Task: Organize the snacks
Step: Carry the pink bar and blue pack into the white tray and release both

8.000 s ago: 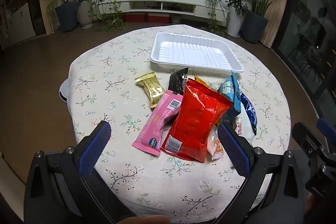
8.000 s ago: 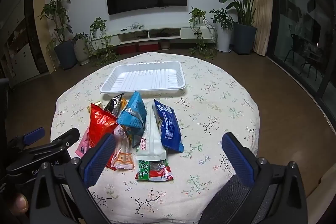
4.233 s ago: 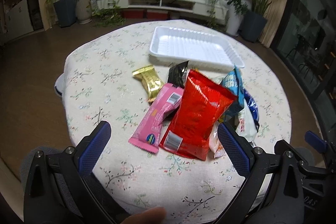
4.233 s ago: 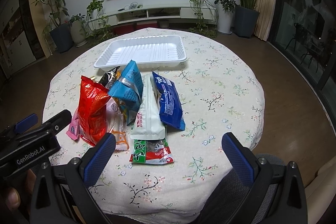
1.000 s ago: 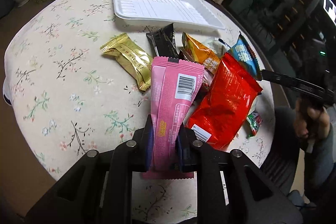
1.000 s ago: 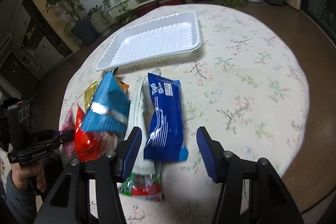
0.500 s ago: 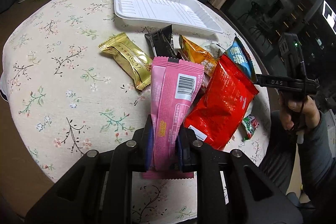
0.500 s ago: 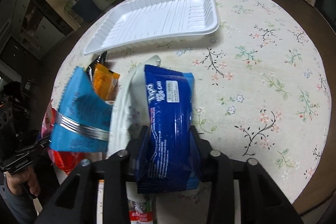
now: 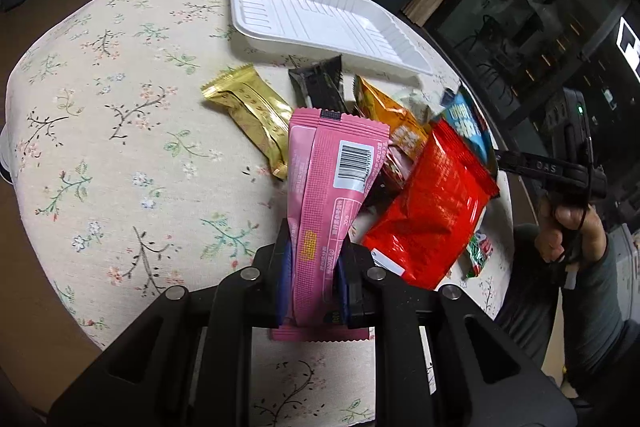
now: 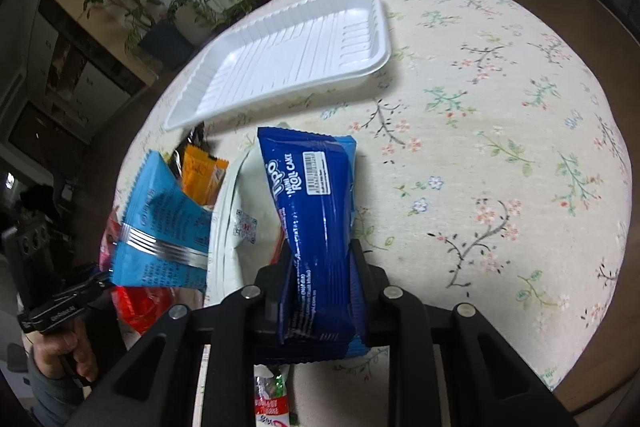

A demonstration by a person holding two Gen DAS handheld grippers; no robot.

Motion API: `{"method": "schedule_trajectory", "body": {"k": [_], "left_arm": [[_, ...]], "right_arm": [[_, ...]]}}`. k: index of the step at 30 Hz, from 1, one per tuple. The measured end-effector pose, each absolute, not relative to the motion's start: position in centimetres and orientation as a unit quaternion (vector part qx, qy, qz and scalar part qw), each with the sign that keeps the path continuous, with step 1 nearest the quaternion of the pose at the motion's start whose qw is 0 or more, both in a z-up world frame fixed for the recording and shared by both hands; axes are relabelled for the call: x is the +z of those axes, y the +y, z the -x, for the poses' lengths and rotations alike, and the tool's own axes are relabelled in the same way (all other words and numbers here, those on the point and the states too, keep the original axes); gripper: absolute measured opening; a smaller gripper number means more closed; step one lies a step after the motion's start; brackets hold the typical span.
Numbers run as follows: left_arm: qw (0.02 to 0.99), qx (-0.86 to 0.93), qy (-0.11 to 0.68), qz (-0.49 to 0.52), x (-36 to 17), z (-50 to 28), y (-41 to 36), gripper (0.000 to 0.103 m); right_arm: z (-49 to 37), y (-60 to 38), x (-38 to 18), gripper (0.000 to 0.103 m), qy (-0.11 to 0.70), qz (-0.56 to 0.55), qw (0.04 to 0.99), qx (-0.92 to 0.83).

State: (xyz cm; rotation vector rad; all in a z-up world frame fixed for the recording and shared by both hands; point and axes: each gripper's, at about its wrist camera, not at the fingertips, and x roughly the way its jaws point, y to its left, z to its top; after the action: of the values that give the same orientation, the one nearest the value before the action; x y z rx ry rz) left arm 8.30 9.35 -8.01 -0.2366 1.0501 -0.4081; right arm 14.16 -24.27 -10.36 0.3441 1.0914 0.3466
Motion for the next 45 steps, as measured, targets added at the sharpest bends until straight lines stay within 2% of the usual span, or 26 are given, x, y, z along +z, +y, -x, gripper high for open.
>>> {"method": "schedule_trajectory", "body": {"k": [7,12,19,22,28,34,45], "left_arm": [[0.854,-0.180,0.473,0.119,-5.3,-10.4,11.7,0.016],[0.871,-0.168,0.450,0.105,-1.6,-15.5,13.0,0.016],[0.869,-0.174,0.455,0.092,0.7,-25.9,10.0,0.016],[0.862,-0.174,0.468,0.088,0.1,-30.4,8.0,0.016],[0.845,-0.158,0.505,0.075,-3.6,-35.6,5.0,0.016],[0.835,-0.148,0.526,0.060,-7.8,-35.6,3.9,0.017],[0.835,-0.136,0.532,0.028,-9.9,-35.3,2.2,0.019]], "right_arm": [[-14.6,-29.4,-9.0,0.026,0.492,-0.216,0.835,0.122],[-17.6,-34.6,-6.6,0.026,0.452,-0.271,0.847,0.069],[-24.6,-30.1,-1.0,0.026,0.416,-0.197,0.879,0.125],[-28.4,-26.5,-1.3,0.026,0.433,-0.173,0.871,0.156],[-33.7,-22.4,-5.8,0.026,0.483,-0.133,0.853,0.147],[-34.5,-21.1,-9.0,0.026,0.502,-0.103,0.848,0.132],[-33.9,-20.5,-10.9,0.026,0.509,-0.063,0.852,0.107]]}}
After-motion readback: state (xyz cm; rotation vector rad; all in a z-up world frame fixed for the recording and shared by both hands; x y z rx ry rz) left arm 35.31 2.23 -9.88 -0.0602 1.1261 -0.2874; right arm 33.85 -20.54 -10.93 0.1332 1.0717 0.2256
